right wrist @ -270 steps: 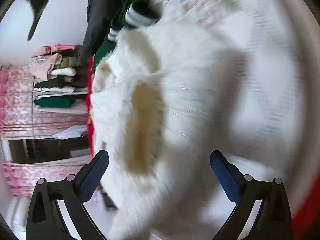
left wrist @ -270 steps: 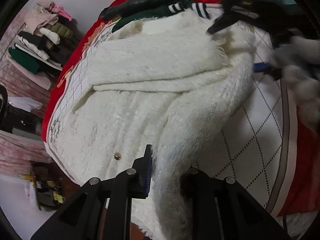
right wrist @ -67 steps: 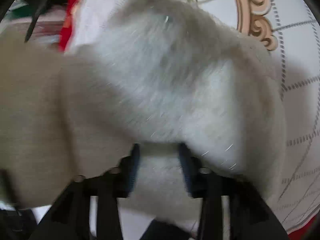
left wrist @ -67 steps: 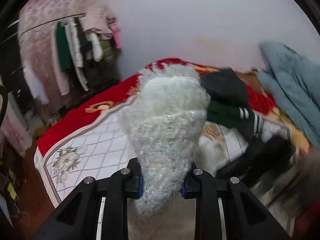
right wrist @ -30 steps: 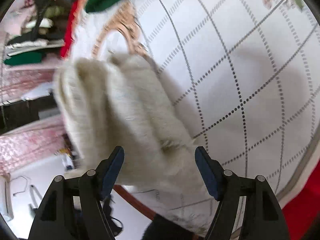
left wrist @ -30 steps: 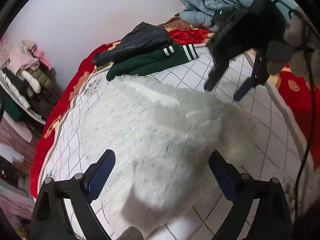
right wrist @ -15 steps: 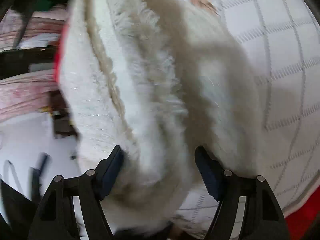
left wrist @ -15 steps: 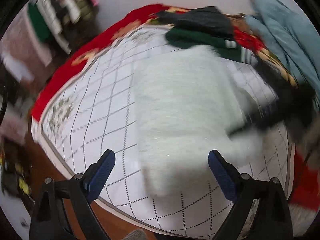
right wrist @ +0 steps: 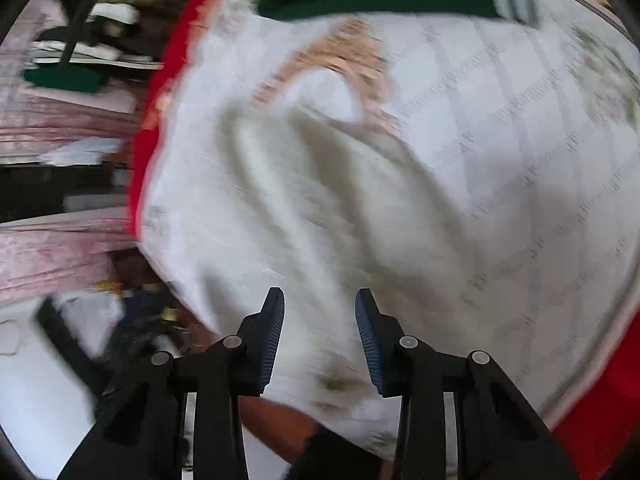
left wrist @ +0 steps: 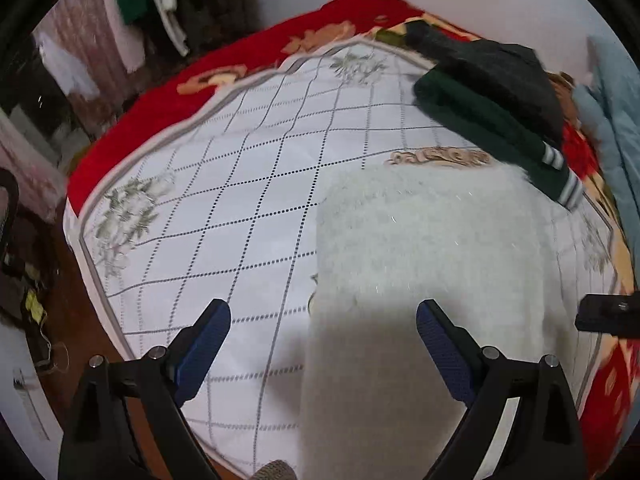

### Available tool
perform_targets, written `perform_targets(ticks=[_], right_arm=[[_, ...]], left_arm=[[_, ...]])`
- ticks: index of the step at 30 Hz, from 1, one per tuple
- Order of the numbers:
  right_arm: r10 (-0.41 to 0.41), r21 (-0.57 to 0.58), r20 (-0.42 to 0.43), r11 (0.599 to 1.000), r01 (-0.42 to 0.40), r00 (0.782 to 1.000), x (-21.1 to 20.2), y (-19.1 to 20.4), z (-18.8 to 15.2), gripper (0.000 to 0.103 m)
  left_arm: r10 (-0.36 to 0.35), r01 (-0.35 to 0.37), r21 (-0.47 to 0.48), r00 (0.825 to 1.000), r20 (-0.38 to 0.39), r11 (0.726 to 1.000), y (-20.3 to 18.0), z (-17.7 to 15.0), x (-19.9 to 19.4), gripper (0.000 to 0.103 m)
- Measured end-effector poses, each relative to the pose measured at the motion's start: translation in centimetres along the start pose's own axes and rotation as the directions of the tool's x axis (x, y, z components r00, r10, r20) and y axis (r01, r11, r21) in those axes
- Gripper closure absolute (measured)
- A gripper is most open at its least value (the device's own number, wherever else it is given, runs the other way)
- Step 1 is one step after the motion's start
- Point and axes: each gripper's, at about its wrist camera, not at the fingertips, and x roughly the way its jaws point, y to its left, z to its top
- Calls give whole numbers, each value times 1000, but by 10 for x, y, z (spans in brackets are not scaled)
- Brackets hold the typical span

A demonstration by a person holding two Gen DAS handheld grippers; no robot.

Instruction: Fold large clothes

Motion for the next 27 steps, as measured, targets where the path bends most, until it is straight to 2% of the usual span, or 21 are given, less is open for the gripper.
perform_targets(ticks=[1,3,4,6,7,9,12,14,15,16,17,18,20,22,25,27], right_arm=[[47,-11,-11,999,-47,999,4,12,9,63],[76,-34,-37,996,-77,996,29,38,28,63],[66,-62,-68,996,-71,995,54,56,41,63],[-37,-66,-84,997,32,996,80,62,51,65],[-130,-96,-115,988,119,985,104,64,54,69],[-247,-140,-118,963,230,962,141,63,59,71],[-259,-125,-117,962,245,959,148,67,66,71],[-203,-116,-142,975,187,969,139,67,69,68],[-153,-104,-151,985,138,977,128,63,69,62],[-118,-93,-149,990,105,982,119,55,69,39],[-96,-82,-130,993,86,987,105,49,66,24],[-86,-75,-84,994,80,993,87,41,63,1],[-85,-79,-17,993,83,996,68,25,61,0],[-85,-68,-1,994,85,996,69,4,60,0],[-18,-33,-59,999,16,998,101,-35,65,0],[14,-31,-124,999,-18,992,145,-51,74,0]], left_arm=[[1,-1,-11,1000,-18,1000,0,5,6,8],[-9,6,-53,999,-45,999,6,12,16,8],[-8,5,-68,999,-51,998,9,14,18,8],[-4,-1,-97,998,-56,995,20,15,19,8],[5,-11,-102,998,-57,995,23,14,19,8],[29,-37,-105,996,-78,994,32,9,23,8],[11,-28,-139,993,-118,990,46,-1,28,8],[-26,5,-172,993,-115,985,54,-7,25,8],[-41,20,-187,993,-111,982,57,-9,23,8],[-72,49,-207,992,-103,977,61,-12,22,8],[-106,83,-225,990,-94,971,64,-13,22,8],[-149,126,-242,985,-80,962,65,-15,23,8],[-233,210,-252,970,-64,945,62,-15,26,8],[-299,277,-241,953,-59,930,54,-13,33,8],[-379,354,-200,920,-101,913,33,-10,53,8],[-400,373,-190,907,-130,908,24,-9,65,8]])
